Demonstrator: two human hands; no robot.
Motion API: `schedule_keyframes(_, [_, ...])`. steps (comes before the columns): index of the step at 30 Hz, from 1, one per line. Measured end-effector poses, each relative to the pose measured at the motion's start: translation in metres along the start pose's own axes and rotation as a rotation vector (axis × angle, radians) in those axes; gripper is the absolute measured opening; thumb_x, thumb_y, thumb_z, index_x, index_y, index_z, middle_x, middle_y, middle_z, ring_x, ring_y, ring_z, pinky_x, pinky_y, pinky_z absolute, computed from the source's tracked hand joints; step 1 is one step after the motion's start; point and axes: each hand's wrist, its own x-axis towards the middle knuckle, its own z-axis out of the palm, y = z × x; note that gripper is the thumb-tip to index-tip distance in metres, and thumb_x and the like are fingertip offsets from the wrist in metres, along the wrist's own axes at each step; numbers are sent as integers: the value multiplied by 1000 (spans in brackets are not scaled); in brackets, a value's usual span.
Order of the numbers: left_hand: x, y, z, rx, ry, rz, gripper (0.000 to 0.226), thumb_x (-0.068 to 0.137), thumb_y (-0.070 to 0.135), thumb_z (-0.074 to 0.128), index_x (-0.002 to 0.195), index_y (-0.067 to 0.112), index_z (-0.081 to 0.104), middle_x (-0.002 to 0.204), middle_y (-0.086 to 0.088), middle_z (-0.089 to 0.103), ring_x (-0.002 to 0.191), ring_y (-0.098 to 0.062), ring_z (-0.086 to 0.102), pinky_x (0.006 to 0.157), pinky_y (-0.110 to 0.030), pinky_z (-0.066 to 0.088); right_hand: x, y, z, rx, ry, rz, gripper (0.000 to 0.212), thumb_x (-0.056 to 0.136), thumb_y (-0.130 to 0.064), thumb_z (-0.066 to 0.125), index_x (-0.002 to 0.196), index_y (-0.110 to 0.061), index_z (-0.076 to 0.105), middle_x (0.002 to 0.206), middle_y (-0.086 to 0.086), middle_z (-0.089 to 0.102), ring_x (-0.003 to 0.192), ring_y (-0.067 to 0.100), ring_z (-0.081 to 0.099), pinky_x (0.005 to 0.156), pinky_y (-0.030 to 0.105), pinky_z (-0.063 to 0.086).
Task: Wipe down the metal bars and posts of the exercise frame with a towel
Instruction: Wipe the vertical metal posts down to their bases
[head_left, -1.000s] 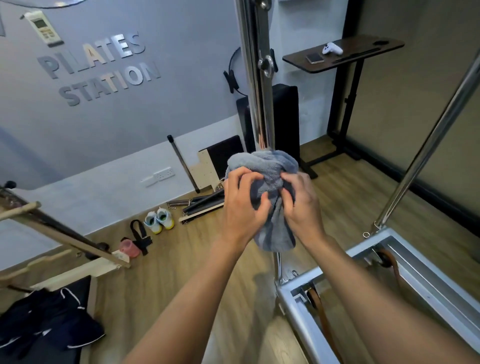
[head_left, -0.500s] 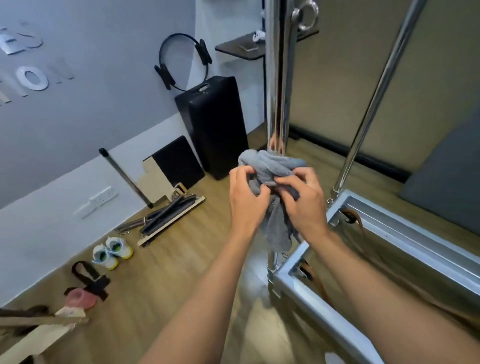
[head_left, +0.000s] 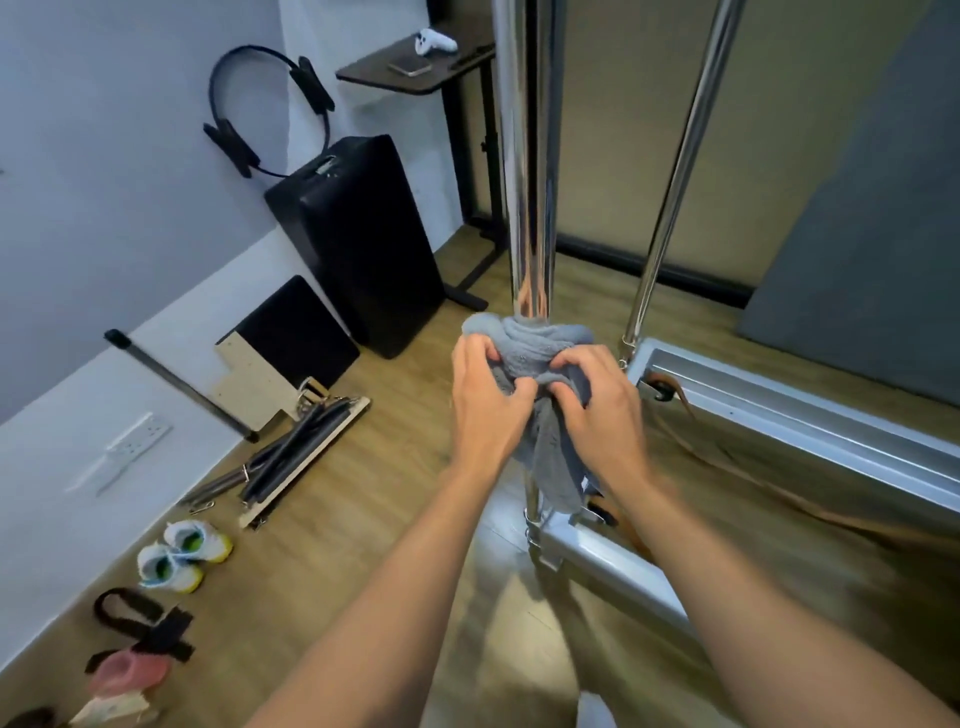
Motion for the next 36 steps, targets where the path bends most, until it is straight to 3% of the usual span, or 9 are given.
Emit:
schedule_keyframes(4, [19,9,-1,-61,65,105,34,71,13,63,95,14,39,96,-5,45,87,-20,46,77,-26,39,11,-15,0,13,138,-116,14,88,-4,66,102,-6,64,105,3,60,103,13,54,94,20,40])
schedule_keyframes(9, [27,-32,6,-63,-110,159,36,69,13,64,93,12,37,95,-7,44,86,-25,48,76,-42,46,-12,15,34,-122,132,-76,18,89,-9,63,107,-7,59,110,8,58,105,22,54,96,21,38])
schedule_keyframes(13, [32,-59,7,-125,-254,186,35,69,10,65,93,11,39,96,-7,45,87,-26,47,80,-48,45,-29,2,55,-194,237,58,13,88,-5,64,100,-7,59,101,4,57,97,16,54,87,29,44])
schedule_keyframes(19, [57,-59,-3,-314,-328,343,35,69,12,61,100,7,45,99,-7,47,91,-29,49,83,-44,46,-21,-33,74,-263,540,93,18,83,6,65,99,-2,62,100,-3,55,96,11,53,88,16,39])
schedule_keyframes(25, [41,-126,28,-173,-515,299,34,69,12,64,92,10,39,98,-8,41,87,-24,43,81,-44,43,-57,13,111,-271,395,309,16,81,2,67,92,-7,60,92,-5,54,86,2,47,81,6,33])
schedule_keyframes(28, [22,-147,33,-186,-495,294,32,73,10,62,98,2,44,107,-11,43,94,-22,44,85,-41,43,-67,22,117,-278,401,368,15,81,1,67,92,-9,64,92,-6,57,87,0,49,83,3,33])
schedule_keyframes(33, [15,-148,32,-271,-371,407,36,87,23,57,120,15,44,126,-21,46,116,-36,50,97,-45,43,-66,15,122,-296,630,225,22,86,2,65,107,-2,66,108,5,64,105,15,59,97,25,44])
schedule_keyframes(36, [23,-158,34,-257,-405,468,39,88,21,56,123,21,41,129,-21,47,119,-36,50,98,-46,44,-73,30,148,-314,573,255,50,79,-1,69,124,-1,48,121,15,55,115,29,53,102,37,42])
